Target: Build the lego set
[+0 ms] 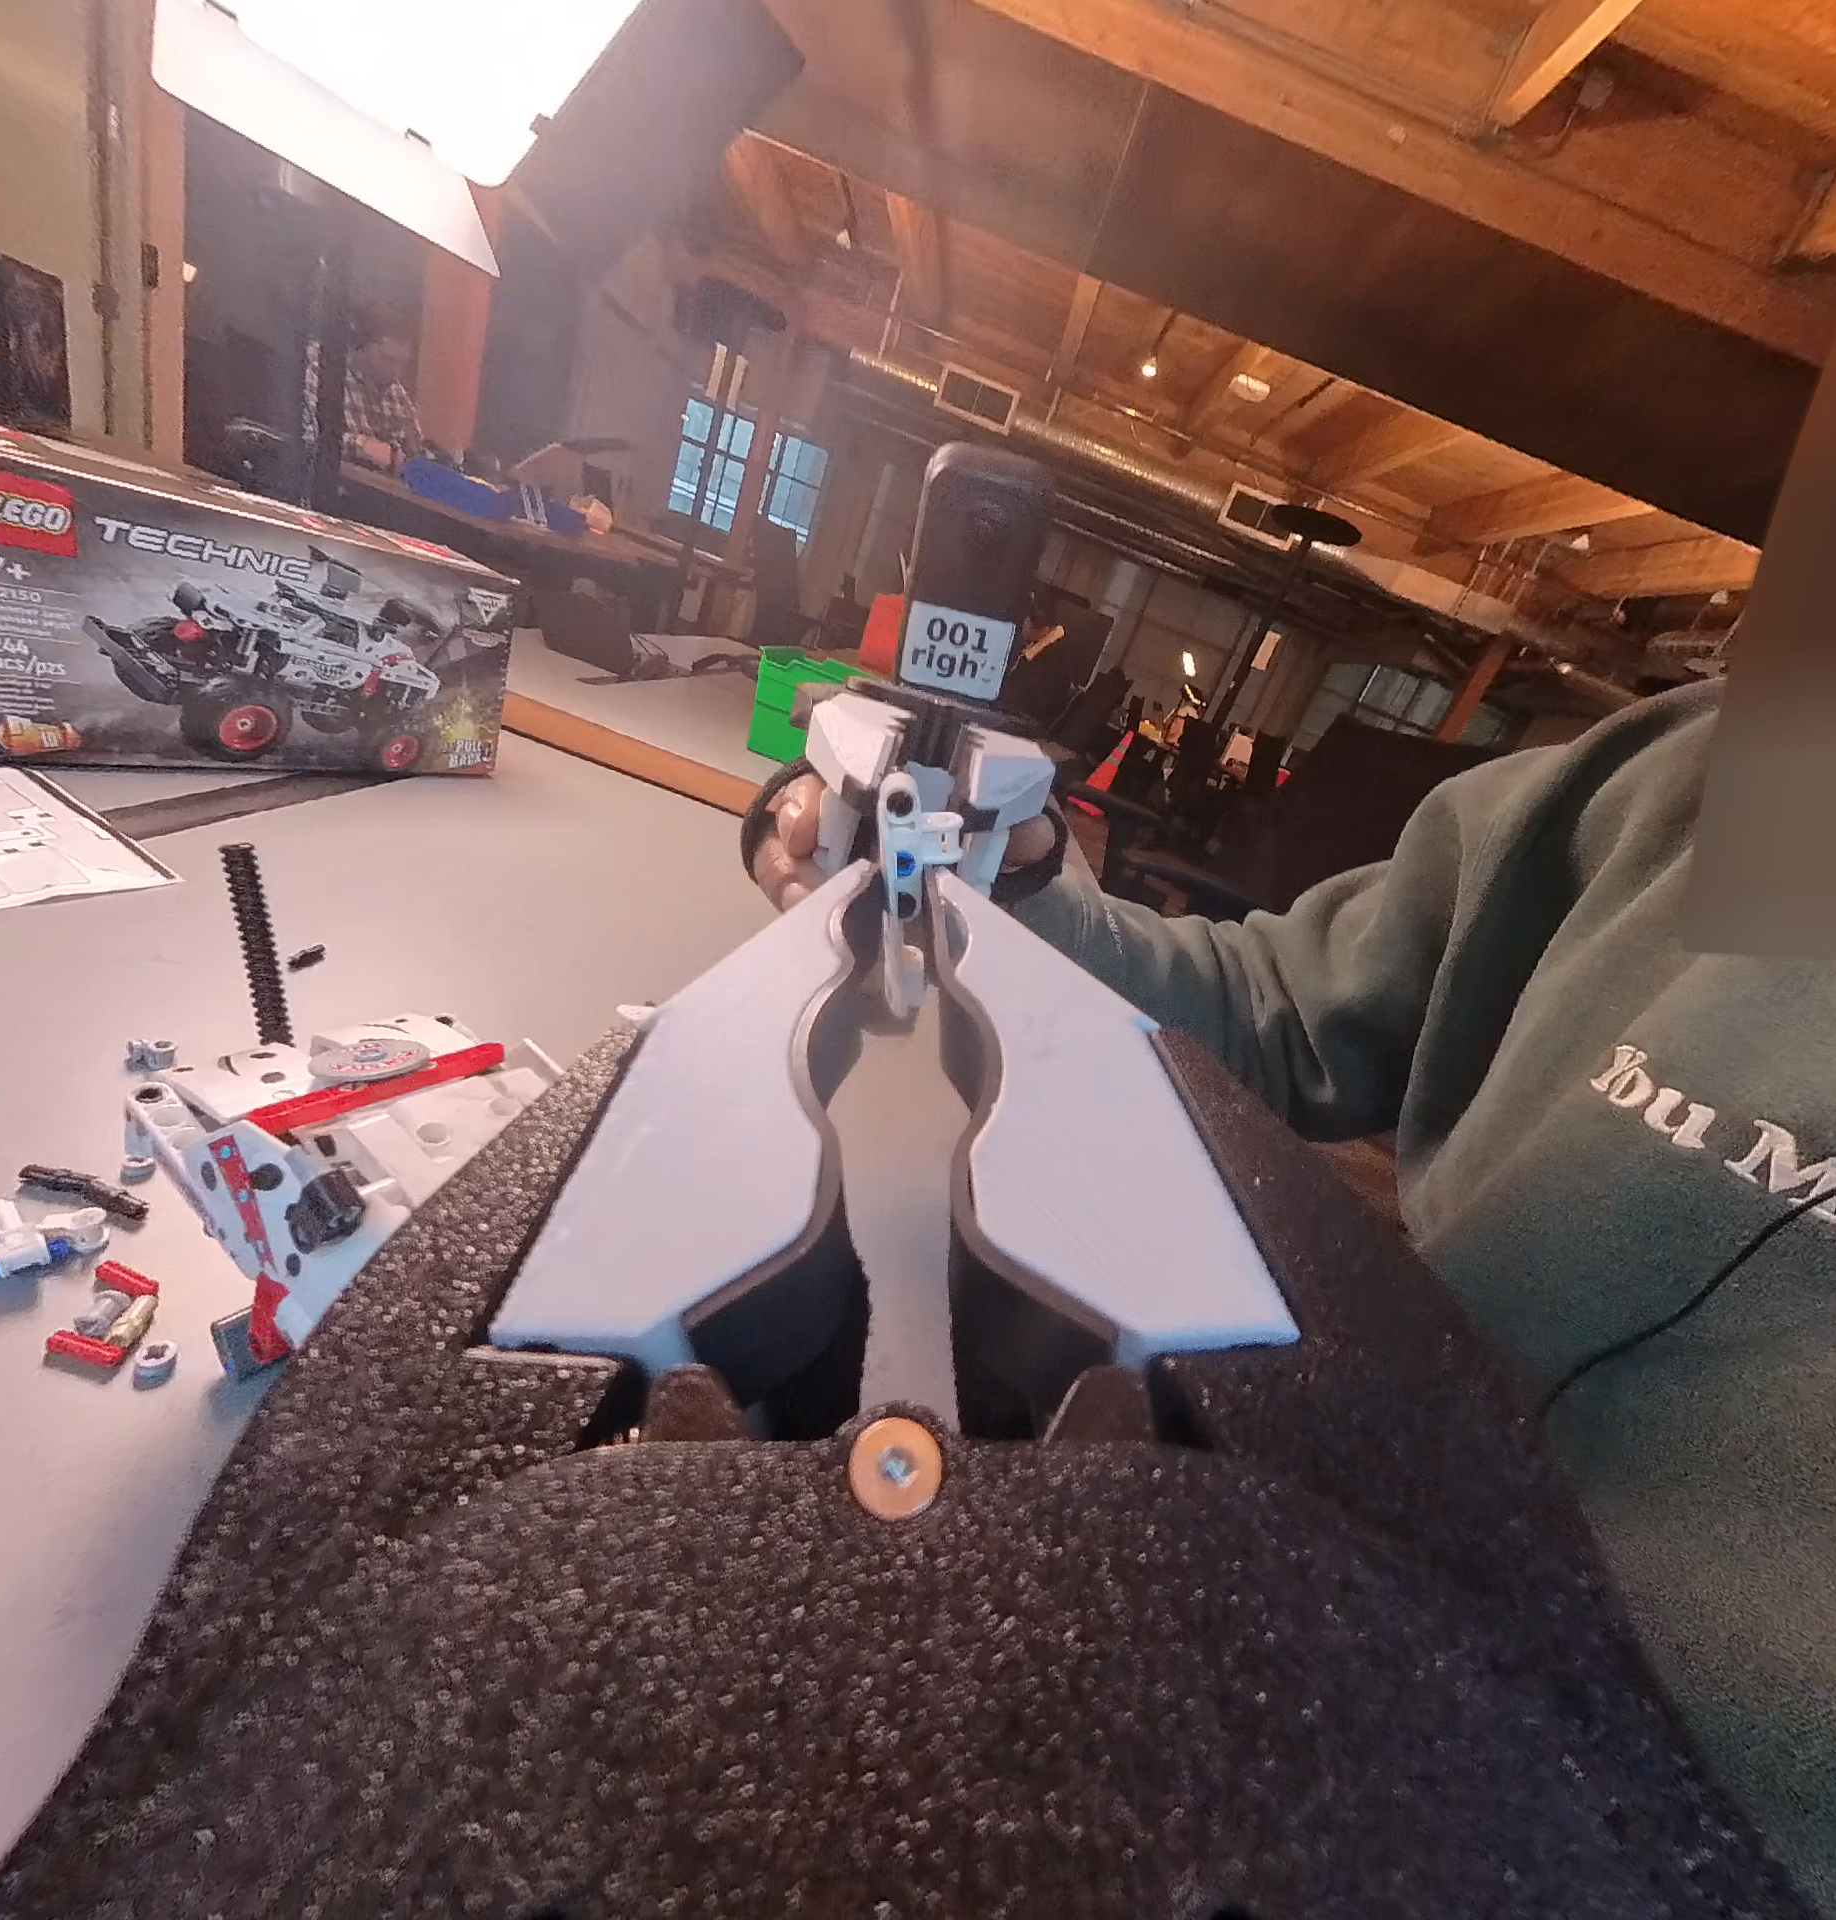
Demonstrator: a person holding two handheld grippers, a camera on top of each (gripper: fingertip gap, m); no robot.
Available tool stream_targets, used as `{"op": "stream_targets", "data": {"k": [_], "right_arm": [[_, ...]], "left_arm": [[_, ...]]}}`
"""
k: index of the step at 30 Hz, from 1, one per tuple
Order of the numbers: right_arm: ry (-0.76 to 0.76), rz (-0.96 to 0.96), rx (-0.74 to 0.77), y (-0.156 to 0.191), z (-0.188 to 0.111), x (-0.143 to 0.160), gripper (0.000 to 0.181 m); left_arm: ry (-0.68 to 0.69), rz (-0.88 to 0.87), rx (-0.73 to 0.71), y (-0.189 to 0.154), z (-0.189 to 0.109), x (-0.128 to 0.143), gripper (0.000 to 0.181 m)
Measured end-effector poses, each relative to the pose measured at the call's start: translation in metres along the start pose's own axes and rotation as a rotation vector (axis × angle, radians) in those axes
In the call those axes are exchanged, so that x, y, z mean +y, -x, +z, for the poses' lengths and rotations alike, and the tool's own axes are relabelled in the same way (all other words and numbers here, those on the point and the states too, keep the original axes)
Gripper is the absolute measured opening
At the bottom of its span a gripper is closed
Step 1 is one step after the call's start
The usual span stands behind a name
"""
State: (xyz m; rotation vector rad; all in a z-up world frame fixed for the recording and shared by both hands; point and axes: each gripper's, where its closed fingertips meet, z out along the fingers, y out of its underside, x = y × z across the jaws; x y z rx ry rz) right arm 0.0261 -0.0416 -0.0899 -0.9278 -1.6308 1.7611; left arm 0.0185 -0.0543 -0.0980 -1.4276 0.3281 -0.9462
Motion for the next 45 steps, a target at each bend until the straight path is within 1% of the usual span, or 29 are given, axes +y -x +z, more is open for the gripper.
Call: {"op": "stream_targets", "data": {"k": [3,6,12,19,21,22,24,26,29,36,45], "right_arm": [[0.012,0.019,-0.032,0.003,0.007,0.001,0.013],[0.002,0.036,-0.042,0.001,0.008,0.002,0.003],[0.008,0.036,-0.036,0.0,0.008,0.005,0.003],[0.012,0.079,-0.071,0.001,0.008,0.011,0.014],[0.021,0.097,-0.122,0.009,0.009,0.012,0.026],[0.029,0.112,-0.148,0.013,0.01,0.013,0.029],[0.055,0.101,-0.137,0.012,0.012,0.018,0.029],[0.083,0.014,-0.078,0.01,0.017,0.023,0.02],[0.091,-0.055,-0.049,0.01,0.018,0.021,0.016],[0.007,0.012,-0.116,0.015,0.017,0.011,0.014],[-0.055,0.057,-0.166,0.014,0.012,0.009,0.013]], "left_arm": [[0.038,0.015,-0.004,-0.001,0.005,0.009,0.004],[0.064,0.033,-0.008,-0.002,0.007,0.014,0.004],[0.069,0.02,-0.011,0.0,0.006,0.016,0.004],[0.081,0.029,-0.007,-0.001,0.004,0.016,0.004],[0.091,0.032,-0.006,-0.001,0.005,0.018,0.004],[0.094,0.031,-0.002,-0.001,0.005,0.019,0.004],[0.102,0.036,0.0,-0.002,0.005,0.02,0.004],[0.114,0.037,-0.001,-0.003,0.006,0.022,0.004],[0.11,0.034,0.006,-0.004,0.005,0.02,0.004],[0.104,0.12,-0.016,-0.01,0.003,0.01,0.004],[0.075,0.143,-0.033,-0.01,0.006,0.003,0.003]]}}
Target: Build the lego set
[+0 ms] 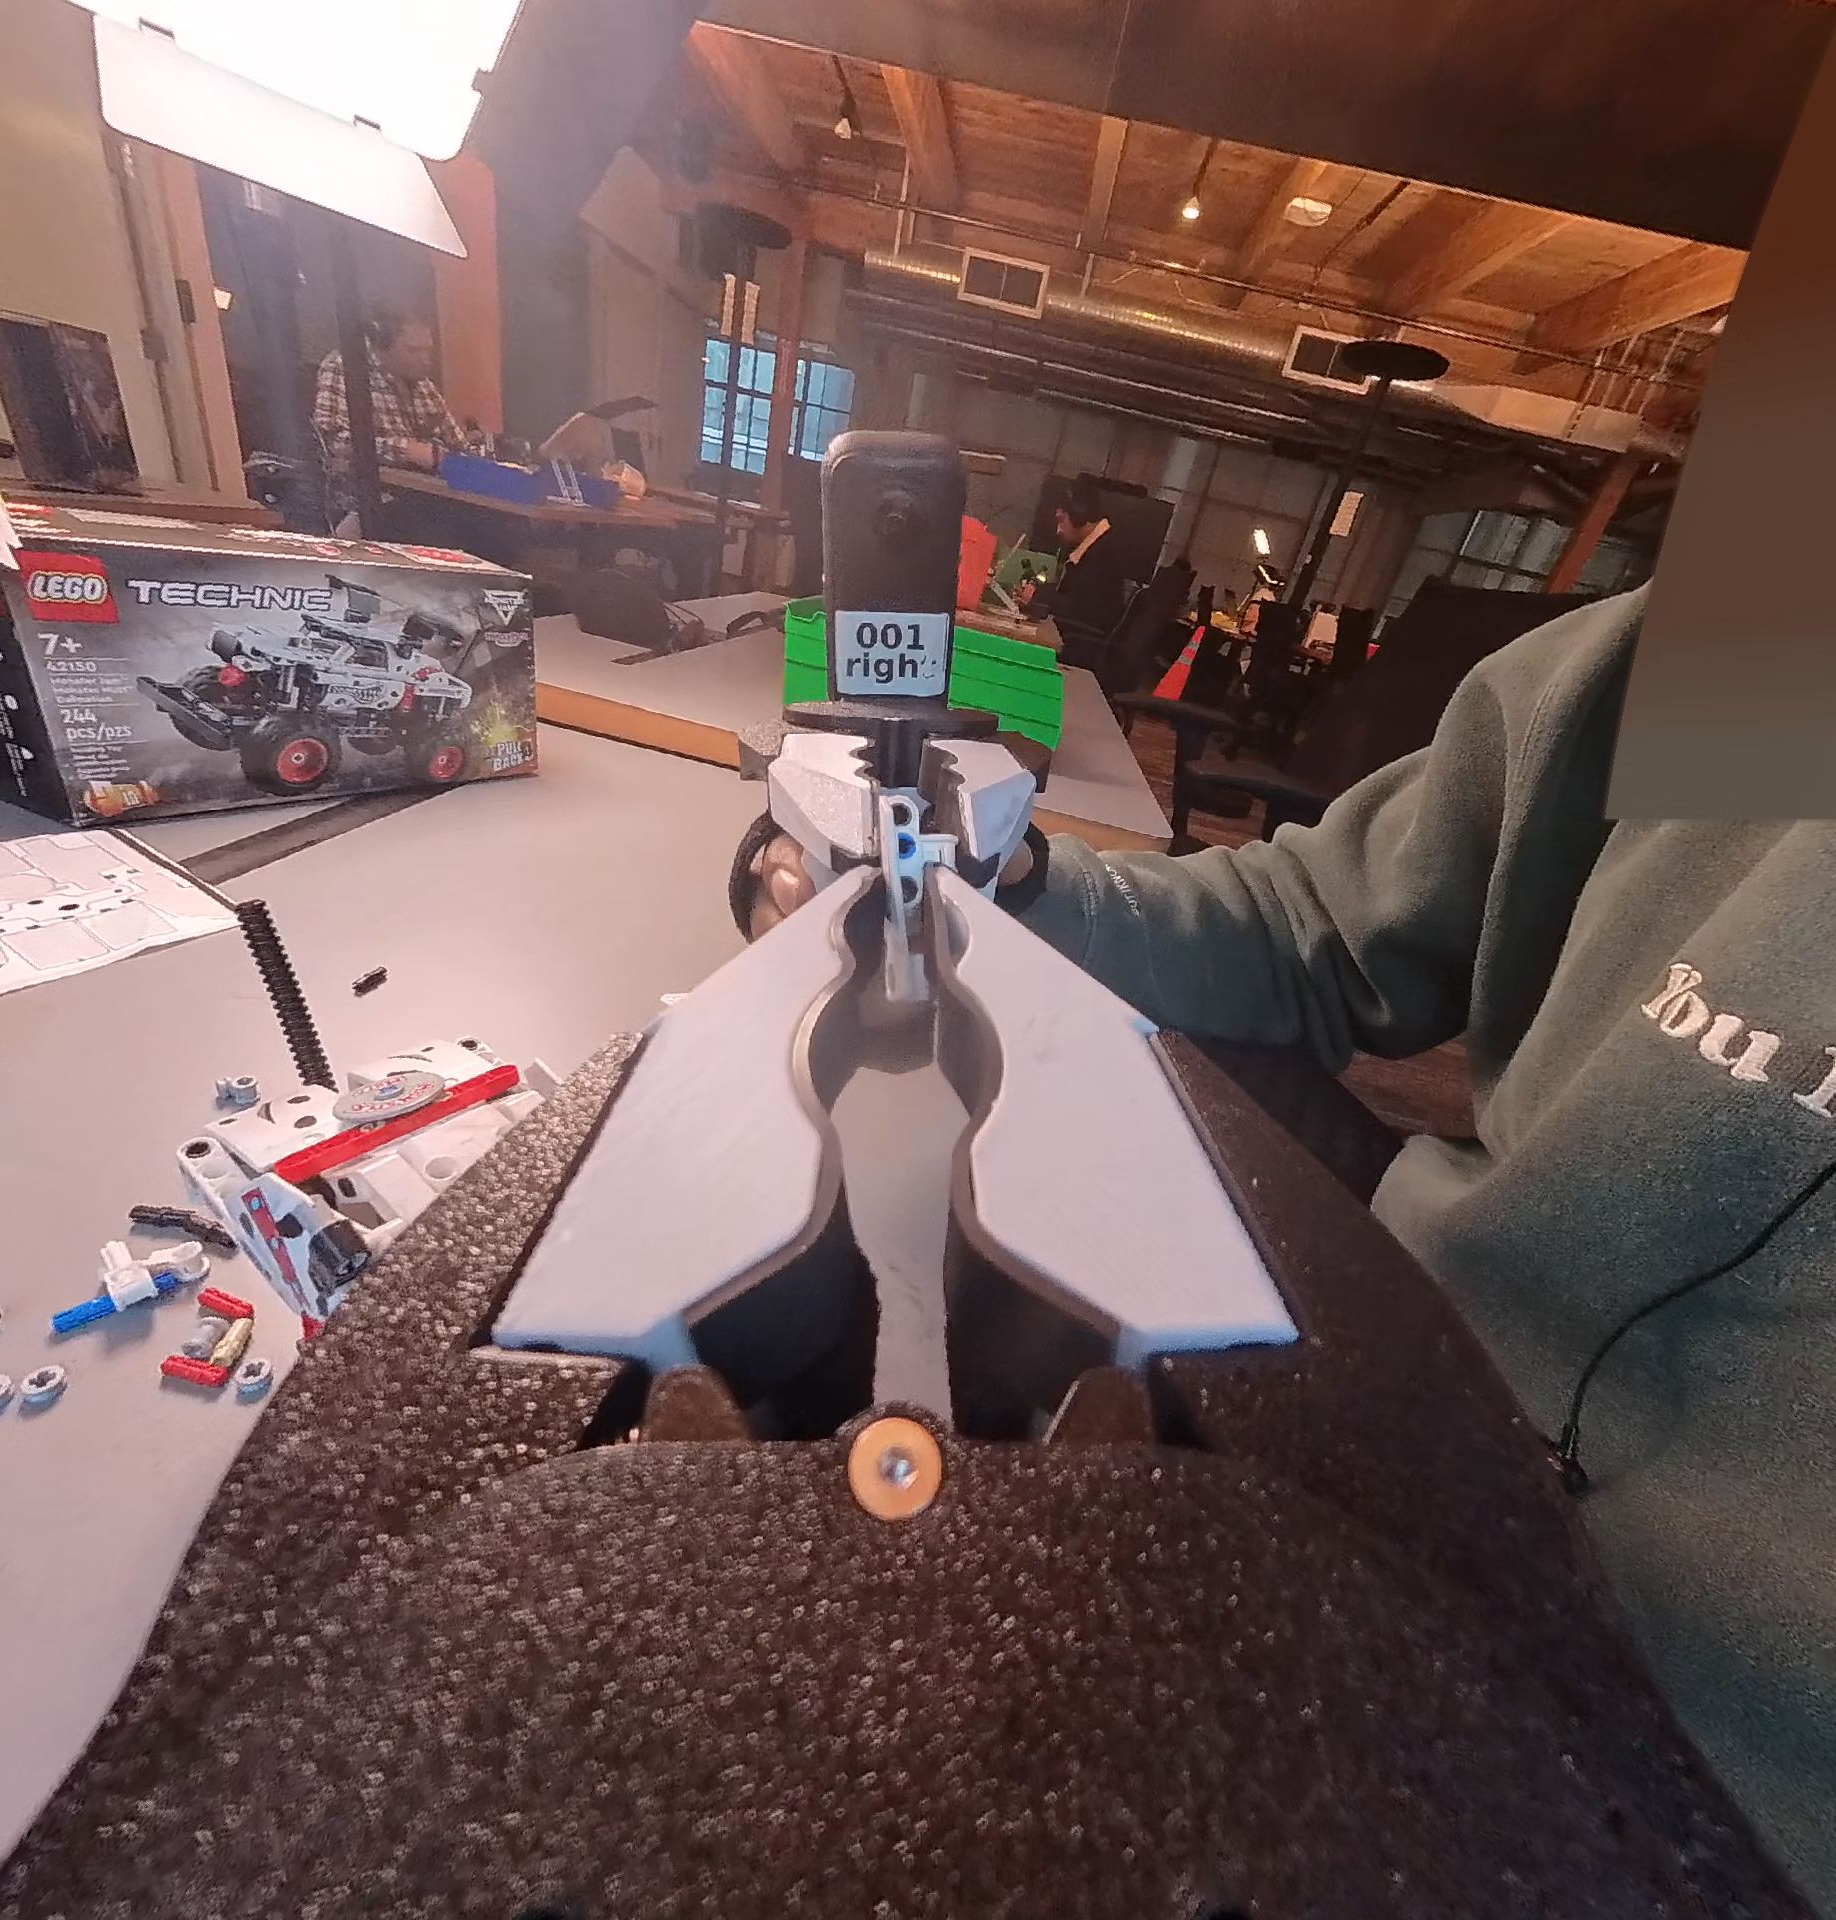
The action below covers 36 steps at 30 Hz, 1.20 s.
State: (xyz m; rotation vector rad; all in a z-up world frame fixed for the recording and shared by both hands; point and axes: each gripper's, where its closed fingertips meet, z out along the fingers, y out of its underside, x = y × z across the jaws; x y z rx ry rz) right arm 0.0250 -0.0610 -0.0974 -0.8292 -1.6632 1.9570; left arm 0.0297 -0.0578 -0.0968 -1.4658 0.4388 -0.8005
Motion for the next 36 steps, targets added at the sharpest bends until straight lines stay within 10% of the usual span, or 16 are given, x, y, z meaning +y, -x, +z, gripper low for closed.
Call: {"op": "stream_targets", "data": {"k": [6,10,14,18,36], "right_arm": [[-0.009,0.027,-0.03,-0.001,-0.003,0.004,0.012],[-0.038,0.093,0.045,-0.02,-0.037,0.011,0.0],[0.067,-0.075,0.16,-0.019,-0.015,0.005,0.001],[0.164,-0.142,0.187,-0.012,0.0,0.009,0.046],[0.394,-0.209,0.09,0.006,-0.004,0.034,0.015]], "left_arm": [[-0.011,0.004,-0.007,0.0,0.001,-0.003,0.003],[-0.274,0.042,-0.064,0.009,-0.059,-0.072,0.003],[-0.11,0.0,-0.057,0.012,-0.03,-0.034,0.004],[0.02,-0.017,-0.068,0.019,-0.014,-0.002,0.004],[0.191,0.115,0.051,-0.01,0.0,0.03,0.006]]}}
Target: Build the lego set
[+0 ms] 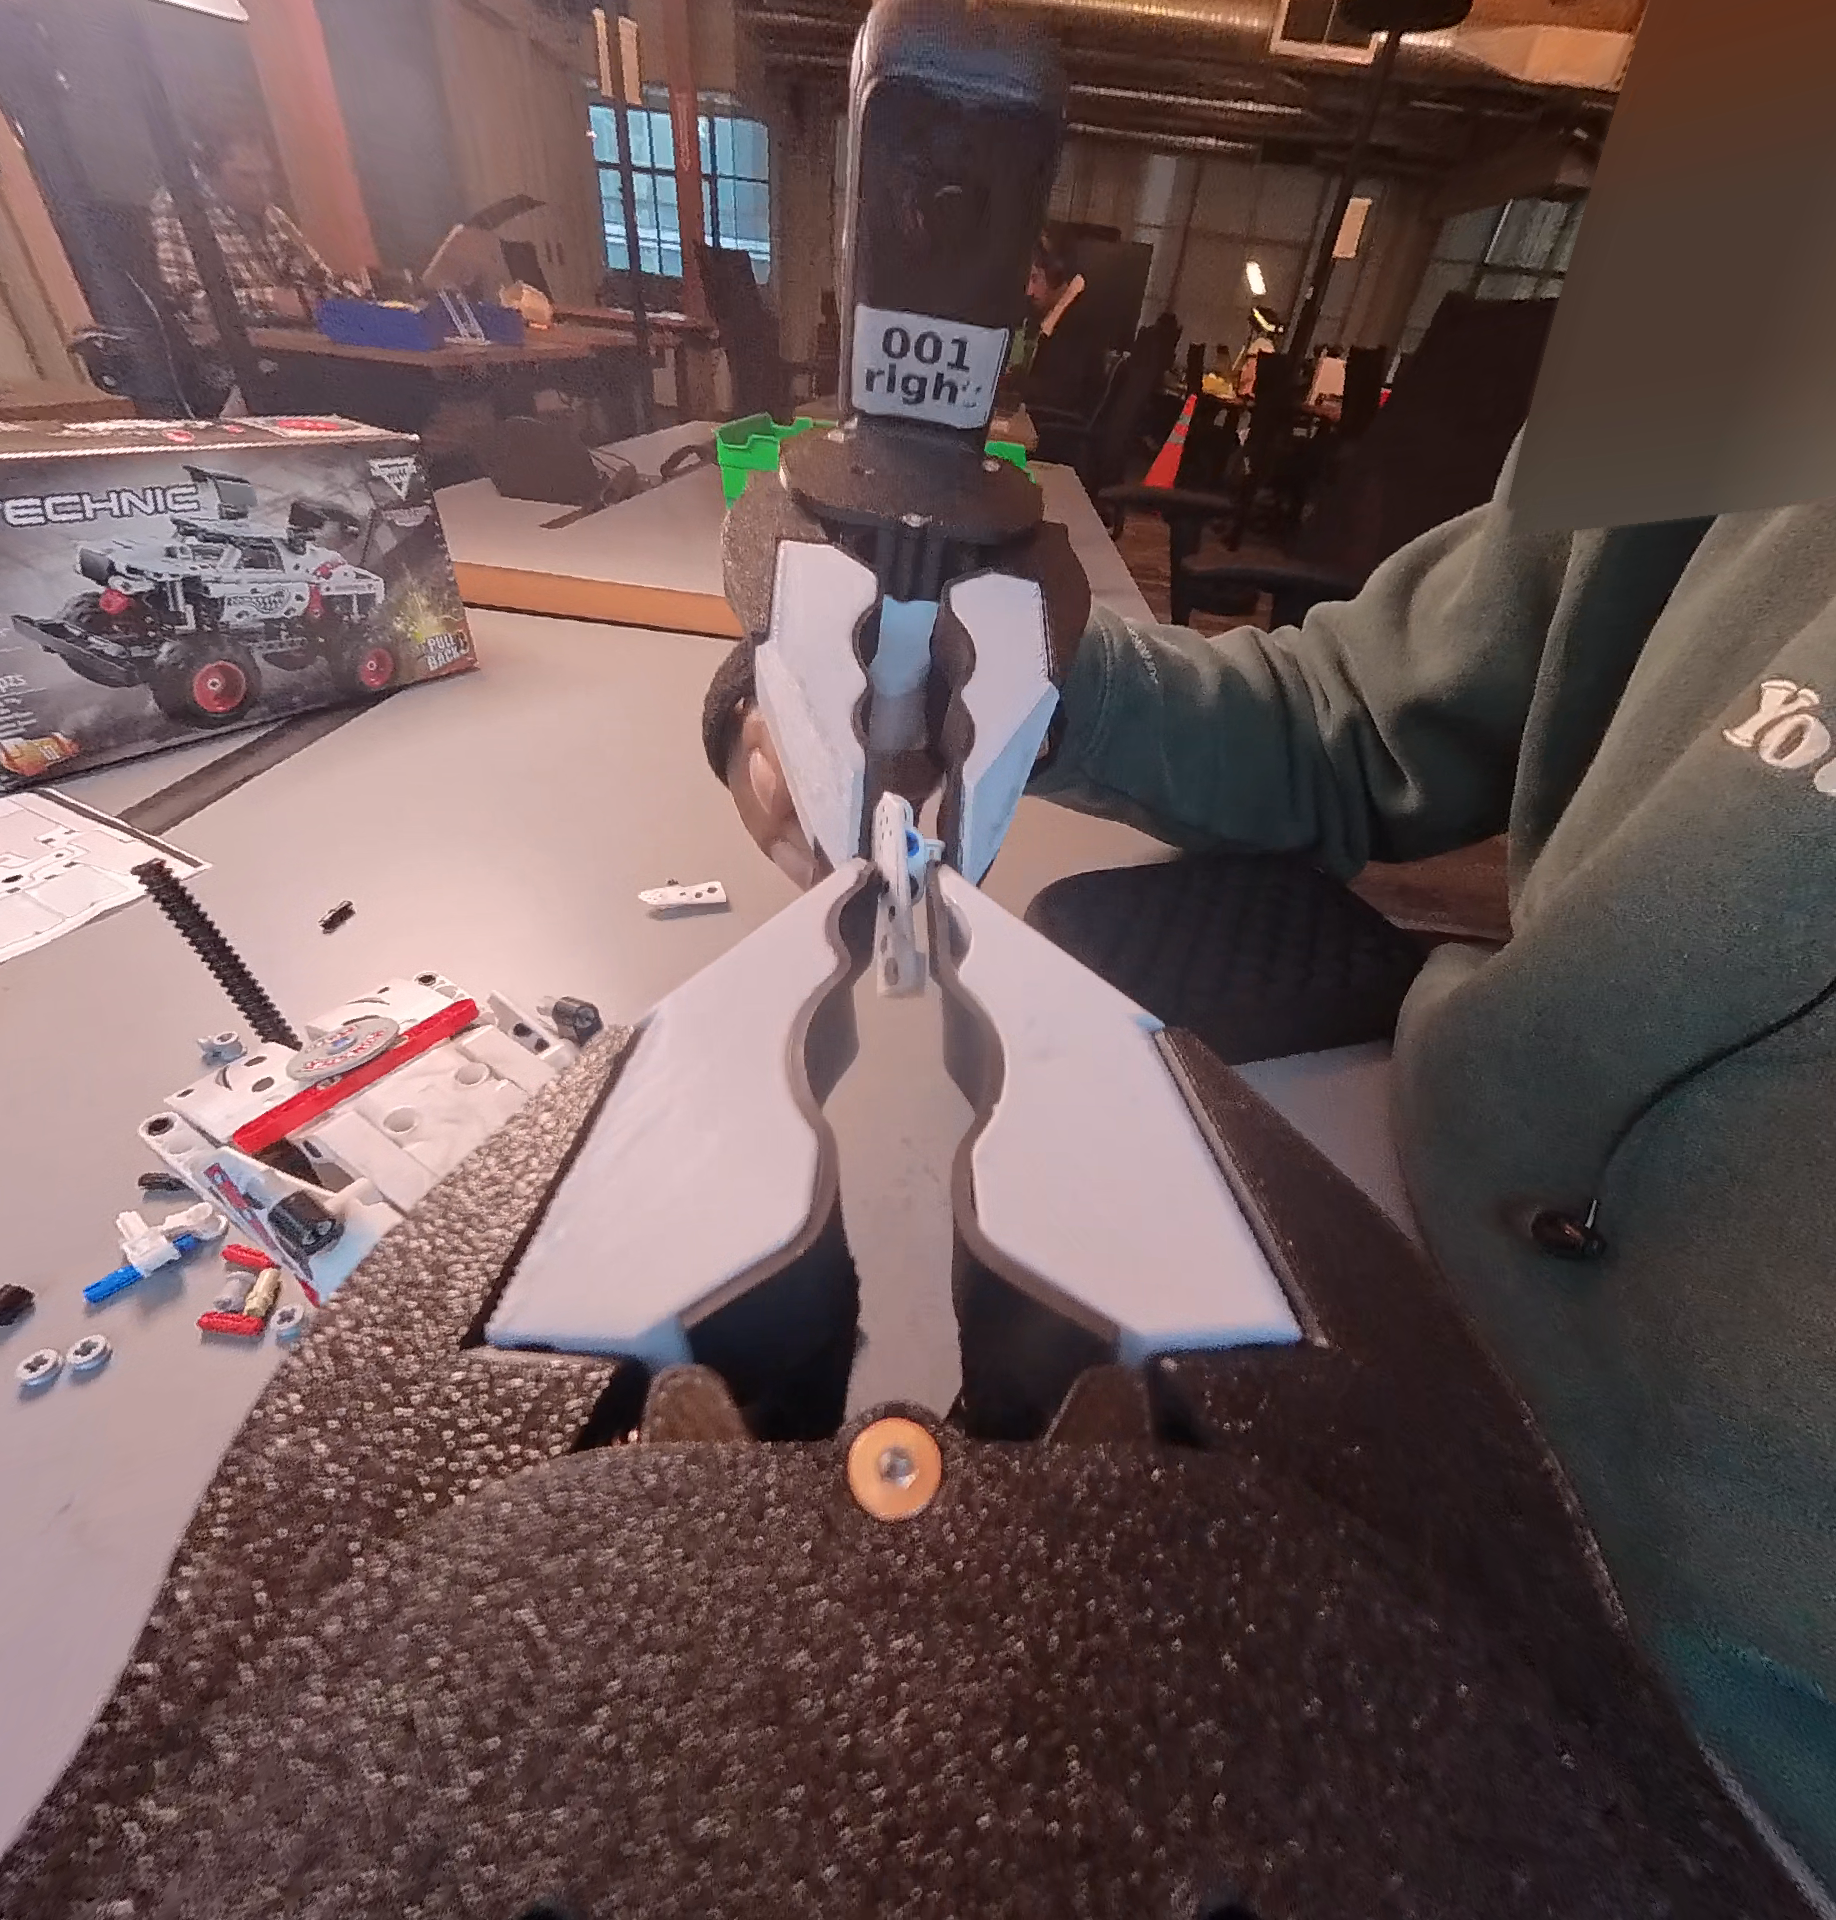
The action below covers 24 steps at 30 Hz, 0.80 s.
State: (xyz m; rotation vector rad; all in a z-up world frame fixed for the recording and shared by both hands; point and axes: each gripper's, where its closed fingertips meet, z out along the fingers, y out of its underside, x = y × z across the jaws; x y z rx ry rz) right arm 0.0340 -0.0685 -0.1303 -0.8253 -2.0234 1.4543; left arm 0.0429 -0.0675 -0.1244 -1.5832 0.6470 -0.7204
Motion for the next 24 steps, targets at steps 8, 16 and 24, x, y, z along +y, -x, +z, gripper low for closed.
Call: {"op": "stream_targets", "data": {"k": [8,16,24], "right_arm": [[0.211,-0.245,0.169,-0.007,0.004,0.012,0.014],[0.211,-0.245,0.166,-0.01,0.006,0.018,0.014],[0.216,-0.251,0.214,-0.022,0.002,0.018,0.013]], "left_arm": [[0.204,0.179,-0.141,0.011,-0.003,0.016,0.003],[0.028,0.164,-0.115,-0.002,-0.002,-0.011,0.0],[-0.003,0.045,-0.169,0.024,-0.028,-0.019,0.0]]}}
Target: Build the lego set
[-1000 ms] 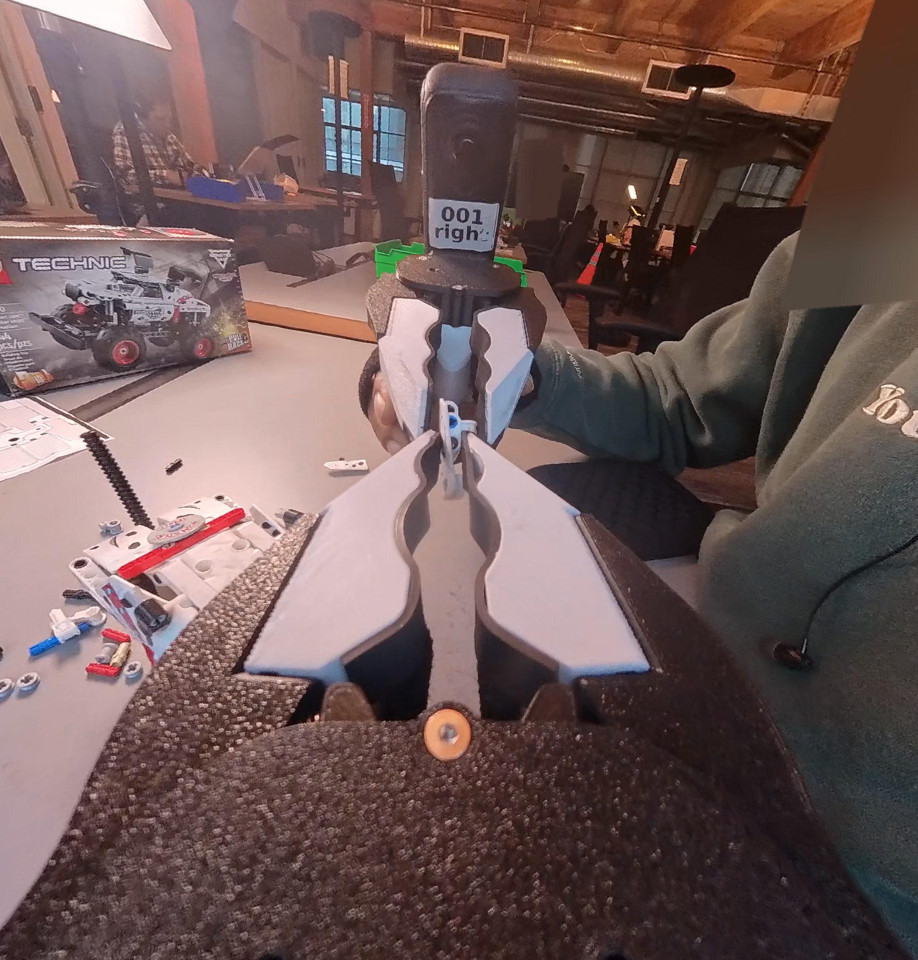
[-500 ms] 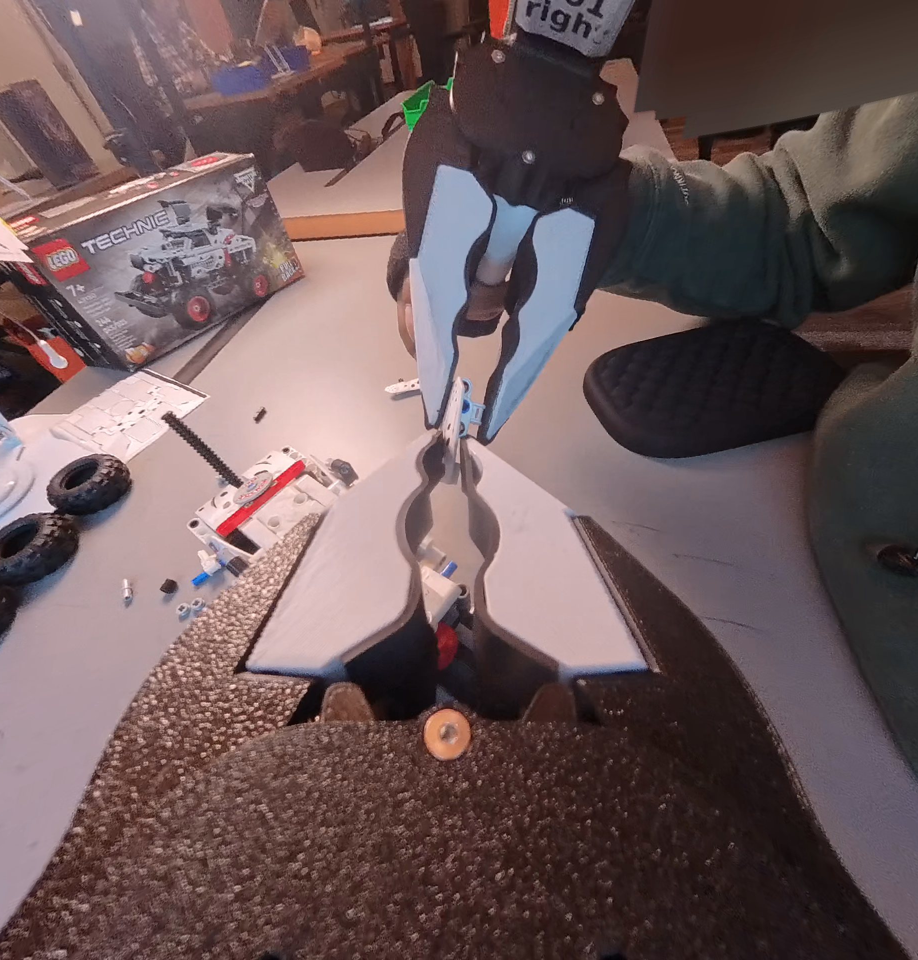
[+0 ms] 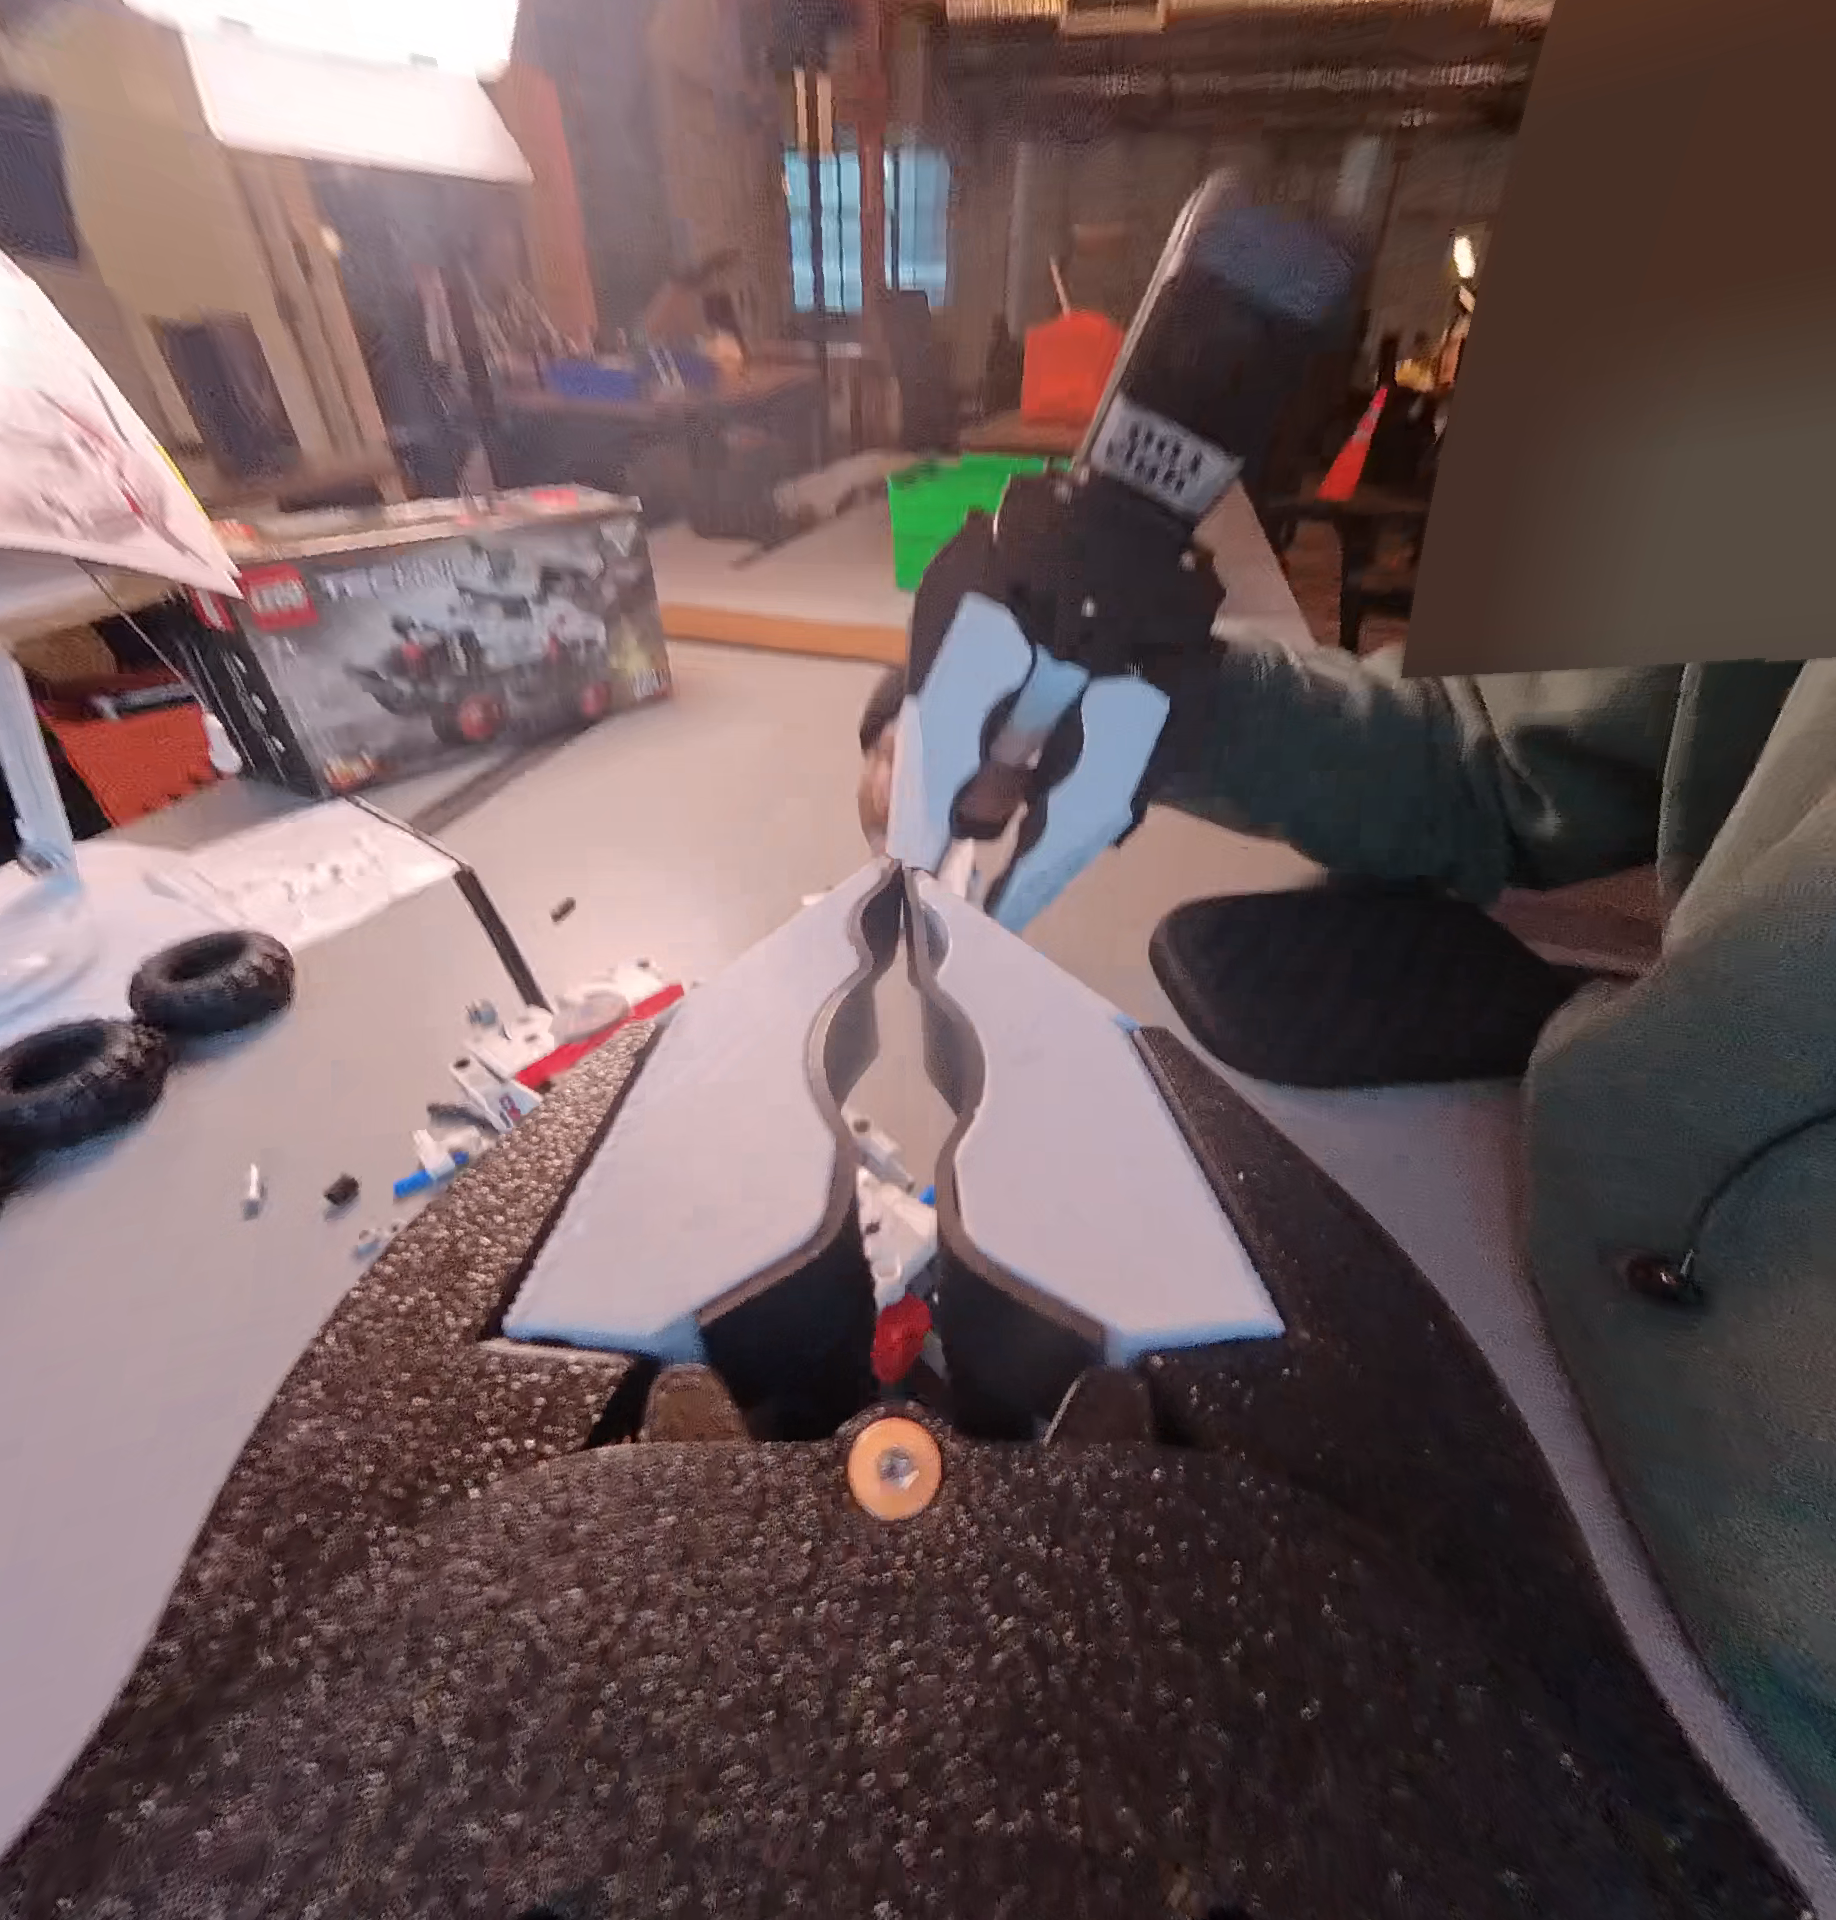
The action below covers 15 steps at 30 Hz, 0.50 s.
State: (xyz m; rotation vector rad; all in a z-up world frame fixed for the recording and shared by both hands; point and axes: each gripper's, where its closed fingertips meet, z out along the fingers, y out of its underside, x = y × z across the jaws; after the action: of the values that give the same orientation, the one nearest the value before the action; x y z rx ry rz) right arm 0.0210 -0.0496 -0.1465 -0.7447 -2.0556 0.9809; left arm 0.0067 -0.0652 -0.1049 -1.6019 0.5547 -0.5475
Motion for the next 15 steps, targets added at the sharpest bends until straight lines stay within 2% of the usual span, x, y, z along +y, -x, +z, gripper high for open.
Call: {"op": "stream_targets", "data": {"k": [2,4,8,15], "right_arm": [[-0.021,-0.073,0.102,-0.012,-0.006,-0.004,0.014],[-0.054,-0.196,0.2,-0.017,-0.01,-0.014,0.014],[-0.02,-0.383,0.332,-0.023,-0.015,-0.019,0.014],[0.04,-0.783,0.687,-0.041,-0.02,-0.036,0.014]], "left_arm": [[0.054,-0.03,0.021,-0.002,0.008,0.01,0.0],[0.04,-0.112,0.058,-0.006,0.014,0.01,0.018],[-0.075,-0.265,0.141,-0.011,0.013,-0.001,0.013],[-0.237,-0.658,0.268,-0.006,0.02,-0.018,0.027]]}}
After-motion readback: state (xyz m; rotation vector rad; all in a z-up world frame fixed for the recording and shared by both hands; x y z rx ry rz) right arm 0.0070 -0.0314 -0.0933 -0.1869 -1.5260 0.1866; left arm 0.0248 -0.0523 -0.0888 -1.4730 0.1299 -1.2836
